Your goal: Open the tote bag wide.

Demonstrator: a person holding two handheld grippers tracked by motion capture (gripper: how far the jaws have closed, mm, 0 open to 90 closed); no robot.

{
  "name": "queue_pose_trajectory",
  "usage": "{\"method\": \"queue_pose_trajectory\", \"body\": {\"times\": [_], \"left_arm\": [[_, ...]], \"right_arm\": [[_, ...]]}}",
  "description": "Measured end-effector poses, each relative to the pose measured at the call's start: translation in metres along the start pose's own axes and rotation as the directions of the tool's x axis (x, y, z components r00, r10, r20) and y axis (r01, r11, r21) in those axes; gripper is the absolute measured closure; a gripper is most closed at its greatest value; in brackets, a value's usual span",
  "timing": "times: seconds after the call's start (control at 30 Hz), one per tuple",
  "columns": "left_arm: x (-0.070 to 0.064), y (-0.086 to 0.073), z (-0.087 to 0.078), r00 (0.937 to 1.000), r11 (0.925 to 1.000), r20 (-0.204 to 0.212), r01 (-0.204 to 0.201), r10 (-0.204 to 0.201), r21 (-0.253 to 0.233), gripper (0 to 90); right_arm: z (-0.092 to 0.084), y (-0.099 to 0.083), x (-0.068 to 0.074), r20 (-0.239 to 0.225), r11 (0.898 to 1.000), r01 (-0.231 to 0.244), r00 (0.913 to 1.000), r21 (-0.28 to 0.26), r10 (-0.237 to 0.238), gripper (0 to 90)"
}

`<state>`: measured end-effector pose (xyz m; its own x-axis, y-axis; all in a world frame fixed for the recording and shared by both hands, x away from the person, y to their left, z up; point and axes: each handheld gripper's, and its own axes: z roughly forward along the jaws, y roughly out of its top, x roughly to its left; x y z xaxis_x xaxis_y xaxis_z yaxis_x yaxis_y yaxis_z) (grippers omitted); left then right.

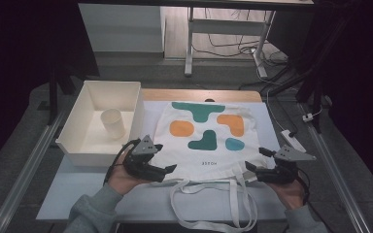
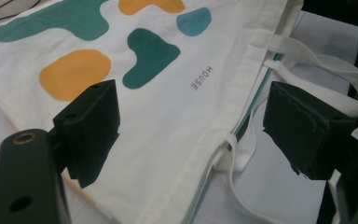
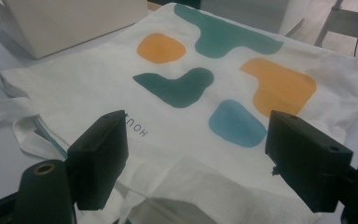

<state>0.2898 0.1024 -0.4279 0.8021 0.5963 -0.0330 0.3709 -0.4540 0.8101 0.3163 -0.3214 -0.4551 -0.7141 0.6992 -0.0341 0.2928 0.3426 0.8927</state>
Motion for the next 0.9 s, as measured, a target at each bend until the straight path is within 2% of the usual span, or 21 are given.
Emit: {"method": "queue_pose_trajectory", "body": {"times": [0.2, 0.33, 0.43, 0.5, 0.63, 0.8, 0.9], "left_arm": [[0.004, 0.005, 0.021, 0.9997, 0.9993, 0.023, -0.004, 0.003, 0.037, 20.9], [0.004, 0.002, 0.026, 0.9996, 0.9989, 0.029, 0.002, -0.003, 0.047, 21.7], [0.003, -0.002, 0.030, 0.9996, 0.9972, 0.025, -0.014, 0.012, 0.074, 22.9], [0.003, -0.003, 0.032, 0.9993, 0.9967, 0.036, -0.010, 0.007, 0.080, 23.6], [-0.001, -0.003, 0.040, 0.9979, 0.9946, 0.060, -0.031, 0.025, 0.099, 24.8], [-0.008, -0.006, 0.053, 0.9943, 0.9890, 0.097, -0.057, 0.043, 0.137, 26.0], [-0.012, -0.008, 0.063, 0.9914, 0.9804, 0.112, -0.086, 0.067, 0.177, 26.3]], "right_arm": [[0.001, 0.000, 0.000, 0.000, 1.000, 0.002, 1.0000, 0.003, -0.002, 21.1], [0.001, -0.001, 0.000, 0.003, 1.000, 0.002, 1.0000, 0.005, -0.002, 21.1], [0.001, -0.001, 0.002, 0.000, 1.000, 0.009, 1.0000, 0.011, -0.009, 21.2], [0.001, -0.001, 0.003, -0.001, 1.000, 0.010, 1.0000, 0.010, -0.010, 21.2], [0.003, -0.001, 0.005, -0.005, 1.000, 0.014, 0.9999, 0.016, -0.014, 21.2], [0.004, -0.002, 0.006, -0.007, 1.000, 0.015, 0.9999, 0.022, -0.015, 21.2], [0.004, -0.003, 0.007, -0.008, 1.000, 0.017, 0.9998, 0.026, -0.017, 21.2]]}}
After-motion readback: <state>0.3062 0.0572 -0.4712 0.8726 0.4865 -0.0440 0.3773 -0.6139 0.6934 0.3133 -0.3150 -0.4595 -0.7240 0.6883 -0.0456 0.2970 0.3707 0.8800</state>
